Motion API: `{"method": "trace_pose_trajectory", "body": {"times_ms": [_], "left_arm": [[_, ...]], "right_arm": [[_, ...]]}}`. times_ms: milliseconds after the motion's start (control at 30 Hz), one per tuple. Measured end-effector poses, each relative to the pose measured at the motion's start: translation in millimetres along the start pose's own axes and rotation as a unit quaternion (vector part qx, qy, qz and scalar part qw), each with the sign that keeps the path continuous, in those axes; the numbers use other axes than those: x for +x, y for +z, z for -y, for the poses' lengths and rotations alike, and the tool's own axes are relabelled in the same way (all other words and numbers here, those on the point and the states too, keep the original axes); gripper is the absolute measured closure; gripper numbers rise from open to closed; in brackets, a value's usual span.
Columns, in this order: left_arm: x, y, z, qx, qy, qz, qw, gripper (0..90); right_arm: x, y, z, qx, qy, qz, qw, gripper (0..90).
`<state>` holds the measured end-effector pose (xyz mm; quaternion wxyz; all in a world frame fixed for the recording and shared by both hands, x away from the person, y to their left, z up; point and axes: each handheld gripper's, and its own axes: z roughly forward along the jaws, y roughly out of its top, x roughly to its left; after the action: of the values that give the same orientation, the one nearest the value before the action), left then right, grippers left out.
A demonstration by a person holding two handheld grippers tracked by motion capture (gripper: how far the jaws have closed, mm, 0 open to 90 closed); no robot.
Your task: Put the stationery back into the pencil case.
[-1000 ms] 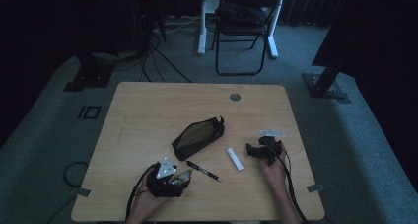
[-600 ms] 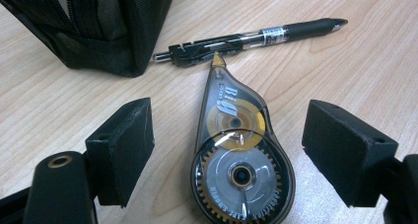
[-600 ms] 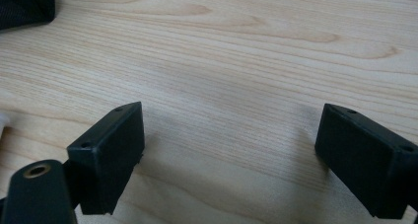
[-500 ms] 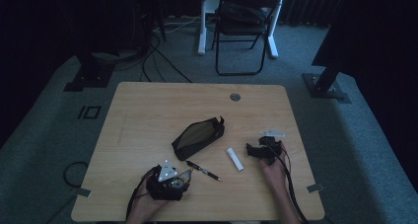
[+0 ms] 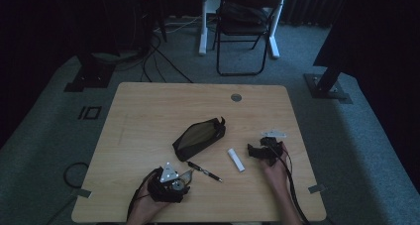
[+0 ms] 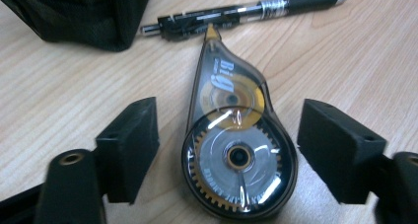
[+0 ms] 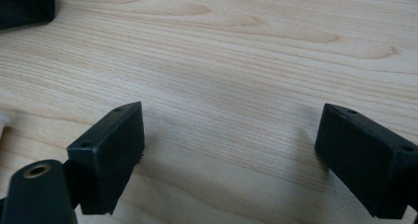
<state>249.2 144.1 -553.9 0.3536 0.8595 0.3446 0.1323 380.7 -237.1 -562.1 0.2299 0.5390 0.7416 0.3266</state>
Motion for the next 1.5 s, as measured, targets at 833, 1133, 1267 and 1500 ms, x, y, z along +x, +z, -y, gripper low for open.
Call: {"method": "trace_pose_trajectory", "body": {"times_ms": [833, 1133, 1267, 1500], "left_arm": [[1.5, 2.1, 2.0, -0.01, 0.018, -0.014, 0.9997, 28.4], [-0.6, -1.4, 4.5, -0.005, 0.016, -0.014, 0.9997, 28.2], [-0.9, -2.7, 4.2, -0.002, 0.02, -0.011, 0.9997, 31.3], [-1.1, -4.1, 2.6, 0.002, 0.024, -0.007, 0.9997, 40.6]], "right_arm": [[0.9, 0.3, -0.2, 0.0, -0.004, -0.002, 1.0, 11.4], [0.9, 0.3, -0.2, 0.0, -0.004, -0.003, 1.0, 11.4], [0.9, 0.3, -0.2, 0.0, -0.004, -0.003, 1.0, 11.4], [0.9, 0.3, -0.2, 0.0, -0.004, -0.003, 1.0, 11.4]]}}
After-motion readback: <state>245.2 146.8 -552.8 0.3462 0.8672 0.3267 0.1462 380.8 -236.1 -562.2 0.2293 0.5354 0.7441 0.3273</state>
